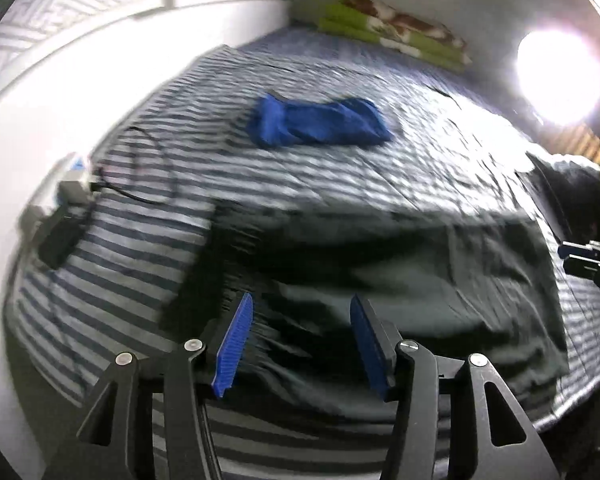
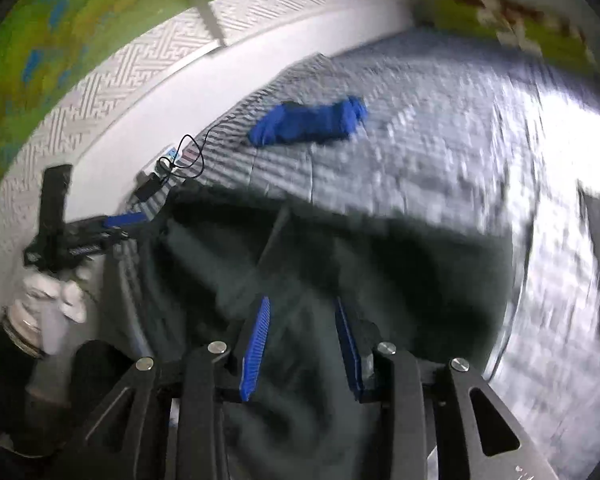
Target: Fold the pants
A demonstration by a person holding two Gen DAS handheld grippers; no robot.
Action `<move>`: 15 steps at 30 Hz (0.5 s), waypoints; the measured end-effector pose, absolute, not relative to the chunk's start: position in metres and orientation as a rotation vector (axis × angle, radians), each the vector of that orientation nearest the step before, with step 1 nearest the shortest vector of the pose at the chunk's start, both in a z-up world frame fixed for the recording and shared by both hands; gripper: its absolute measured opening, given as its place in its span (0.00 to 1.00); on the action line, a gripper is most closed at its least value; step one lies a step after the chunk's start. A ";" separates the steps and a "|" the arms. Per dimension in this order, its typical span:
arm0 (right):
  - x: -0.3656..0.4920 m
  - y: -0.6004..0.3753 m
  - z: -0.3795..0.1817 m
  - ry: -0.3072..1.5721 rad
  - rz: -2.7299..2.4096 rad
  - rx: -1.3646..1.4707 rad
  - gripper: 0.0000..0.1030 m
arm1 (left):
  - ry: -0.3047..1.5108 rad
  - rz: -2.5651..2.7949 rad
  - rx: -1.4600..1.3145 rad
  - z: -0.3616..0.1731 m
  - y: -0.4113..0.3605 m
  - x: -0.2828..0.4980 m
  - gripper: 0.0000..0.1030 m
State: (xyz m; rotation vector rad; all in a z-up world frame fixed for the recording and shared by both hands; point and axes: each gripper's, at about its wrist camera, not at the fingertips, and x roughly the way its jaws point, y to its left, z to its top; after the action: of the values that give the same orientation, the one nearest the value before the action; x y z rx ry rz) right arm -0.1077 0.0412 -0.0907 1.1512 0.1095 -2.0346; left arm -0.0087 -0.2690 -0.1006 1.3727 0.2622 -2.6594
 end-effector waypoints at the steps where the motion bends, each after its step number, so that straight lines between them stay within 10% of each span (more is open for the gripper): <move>1: -0.118 0.032 -0.088 0.159 -2.034 1.141 0.35 | 0.260 -2.642 1.348 -0.097 -0.282 -0.010 0.53; 15: -0.174 -0.034 -0.147 0.569 -1.857 1.164 0.36 | 0.171 -2.685 1.439 -0.127 -0.310 -0.074 0.58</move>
State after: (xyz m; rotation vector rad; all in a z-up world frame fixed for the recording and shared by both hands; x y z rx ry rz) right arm -0.1741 -0.0341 -0.1467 1.1642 0.5686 -1.8572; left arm -0.0737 -0.3098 -0.1275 1.4386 0.1710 -2.6854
